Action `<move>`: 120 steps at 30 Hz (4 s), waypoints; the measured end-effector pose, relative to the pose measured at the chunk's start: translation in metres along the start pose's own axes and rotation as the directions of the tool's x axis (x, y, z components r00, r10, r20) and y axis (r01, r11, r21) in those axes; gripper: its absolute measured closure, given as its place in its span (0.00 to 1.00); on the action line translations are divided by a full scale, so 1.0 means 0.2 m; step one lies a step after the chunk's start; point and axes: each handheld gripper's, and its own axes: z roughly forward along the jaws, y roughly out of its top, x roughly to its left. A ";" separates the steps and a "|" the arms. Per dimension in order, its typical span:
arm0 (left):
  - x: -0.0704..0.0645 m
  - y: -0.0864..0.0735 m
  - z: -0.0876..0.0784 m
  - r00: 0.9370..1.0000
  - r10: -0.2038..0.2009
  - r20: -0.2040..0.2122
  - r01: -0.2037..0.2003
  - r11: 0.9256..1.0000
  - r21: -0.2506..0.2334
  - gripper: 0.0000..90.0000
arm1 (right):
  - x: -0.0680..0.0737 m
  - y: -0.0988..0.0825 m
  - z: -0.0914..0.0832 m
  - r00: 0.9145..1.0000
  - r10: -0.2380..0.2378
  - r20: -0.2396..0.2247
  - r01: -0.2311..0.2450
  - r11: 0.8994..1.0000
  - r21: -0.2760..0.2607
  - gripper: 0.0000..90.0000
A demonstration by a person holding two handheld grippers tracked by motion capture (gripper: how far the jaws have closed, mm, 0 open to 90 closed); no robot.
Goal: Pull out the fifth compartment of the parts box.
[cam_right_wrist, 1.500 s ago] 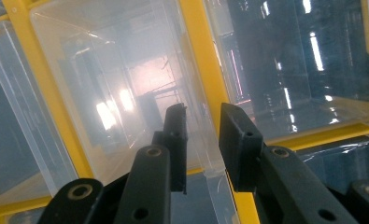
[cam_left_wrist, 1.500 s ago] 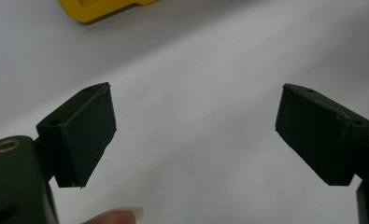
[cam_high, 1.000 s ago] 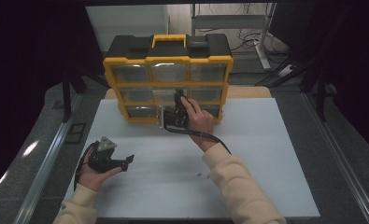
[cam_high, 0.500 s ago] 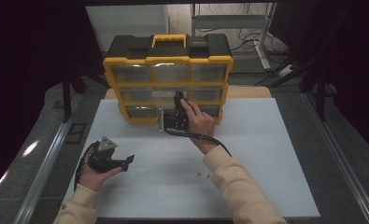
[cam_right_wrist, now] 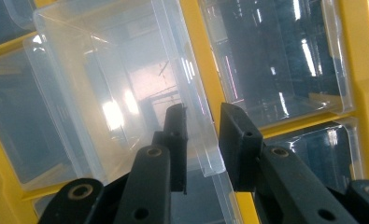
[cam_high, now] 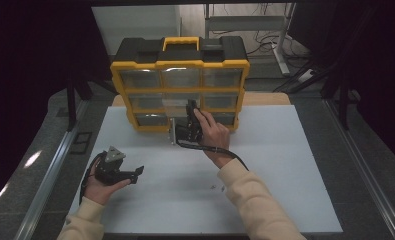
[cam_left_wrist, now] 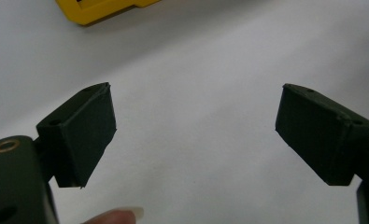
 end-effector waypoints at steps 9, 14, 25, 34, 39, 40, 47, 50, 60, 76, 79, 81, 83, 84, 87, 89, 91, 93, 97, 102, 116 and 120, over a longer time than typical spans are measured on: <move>0.00 0.00 0.00 1.000 -0.002 0.000 0.002 1.000 -0.001 0.14 | 0.00 0.00 -0.03 1.000 0.011 -0.006 -0.011 1.000 -0.001 0.80; 0.00 0.00 0.00 1.000 0.000 0.001 0.000 1.000 0.000 0.14 | 0.00 0.00 -0.04 1.000 0.012 -0.007 -0.012 1.000 -0.004 0.80; 0.00 0.00 0.00 1.000 -0.001 0.000 0.001 1.000 -0.002 0.14 | 0.00 0.00 -0.06 1.000 0.013 -0.005 -0.013 1.000 -0.011 0.80; 0.00 0.00 0.00 1.000 -0.005 0.000 0.005 1.000 -0.007 0.14 | 0.01 0.00 -0.08 1.000 0.025 0.001 -0.025 1.000 -0.018 0.80; 0.00 0.00 0.00 1.000 -0.004 -0.001 0.004 1.000 -0.007 0.14 | 0.01 0.00 -0.09 1.000 0.022 0.002 -0.022 1.000 -0.021 0.80; 0.00 0.00 0.00 1.000 -0.004 -0.001 0.004 1.000 -0.007 0.14 | 0.01 0.00 -0.09 1.000 0.022 0.002 -0.022 1.000 -0.021 0.80; -0.01 0.00 0.00 1.000 -0.001 -0.001 0.001 1.000 -0.008 0.14 | 0.01 -0.01 -0.10 1.000 0.018 0.002 -0.018 1.000 -0.022 0.80; -0.01 0.00 0.00 1.000 -0.002 -0.001 0.002 1.000 -0.007 0.14 | 0.02 -0.01 -0.11 1.000 0.018 0.001 -0.018 1.000 -0.022 0.80; 0.00 0.00 -0.01 1.000 -0.001 -0.003 0.001 1.000 -0.007 0.14 | 0.01 -0.01 -0.12 1.000 0.018 0.001 -0.018 0.999 -0.027 0.80; -0.01 0.00 -0.01 1.000 0.001 -0.003 -0.001 1.000 -0.008 0.14 | 0.01 -0.01 -0.14 1.000 0.018 0.005 -0.018 0.999 -0.032 0.80; -0.01 0.00 -0.01 1.000 0.000 -0.003 0.000 1.000 -0.008 0.14 | 0.01 -0.01 -0.15 1.000 0.017 0.003 -0.017 0.999 -0.031 0.80; -0.01 0.00 -0.01 1.000 0.001 -0.003 -0.001 1.000 -0.008 0.14 | 0.02 -0.01 -0.15 1.000 0.019 0.005 -0.019 0.999 -0.034 0.80; -0.01 0.00 -0.01 1.000 0.001 -0.003 -0.001 1.000 -0.008 0.14 | 0.02 -0.01 -0.15 1.000 0.021 0.005 -0.021 0.999 -0.034 0.80; -0.01 0.00 -0.01 1.000 0.001 -0.003 -0.001 1.000 -0.008 0.14 | 0.02 -0.01 -0.16 1.000 0.022 0.005 -0.022 0.999 -0.034 0.80; -0.01 0.00 -0.01 1.000 0.001 -0.003 -0.001 1.000 -0.008 0.14 | 0.02 -0.01 -0.16 1.000 0.018 0.003 -0.018 0.999 -0.033 0.80; -0.01 0.00 -0.01 1.000 0.001 -0.004 -0.001 1.000 -0.008 0.14 | 0.02 -0.01 -0.16 1.000 0.019 0.005 -0.019 0.999 -0.035 0.80; -0.01 0.00 -0.01 1.000 0.000 -0.004 0.000 1.000 -0.009 0.14 | 0.02 -0.01 -0.17 1.000 0.021 0.005 -0.021 0.999 -0.033 0.80; -0.01 0.00 -0.01 1.000 0.001 -0.004 -0.001 1.000 -0.008 0.14 | 0.02 -0.01 -0.17 1.000 0.022 0.005 -0.022 0.999 -0.035 0.80; -0.01 0.00 -0.01 1.000 0.002 -0.004 -0.002 1.000 -0.009 0.14 | 0.02 -0.01 -0.18 1.000 0.022 0.005 -0.022 0.999 -0.037 0.80; -0.01 0.01 -0.01 1.000 0.001 -0.006 -0.001 1.000 -0.010 0.14 | 0.02 -0.01 -0.18 1.000 0.023 0.005 -0.023 0.999 -0.040 0.80; -0.01 0.01 -0.01 1.000 0.002 -0.005 -0.002 1.000 -0.010 0.14 | 0.02 -0.02 -0.19 1.000 0.024 0.003 -0.024 0.999 -0.039 0.80; -0.01 0.01 -0.01 1.000 0.001 -0.005 -0.001 1.000 -0.011 0.14 | 0.02 -0.01 -0.20 1.000 0.025 0.003 -0.025 0.999 -0.043 0.80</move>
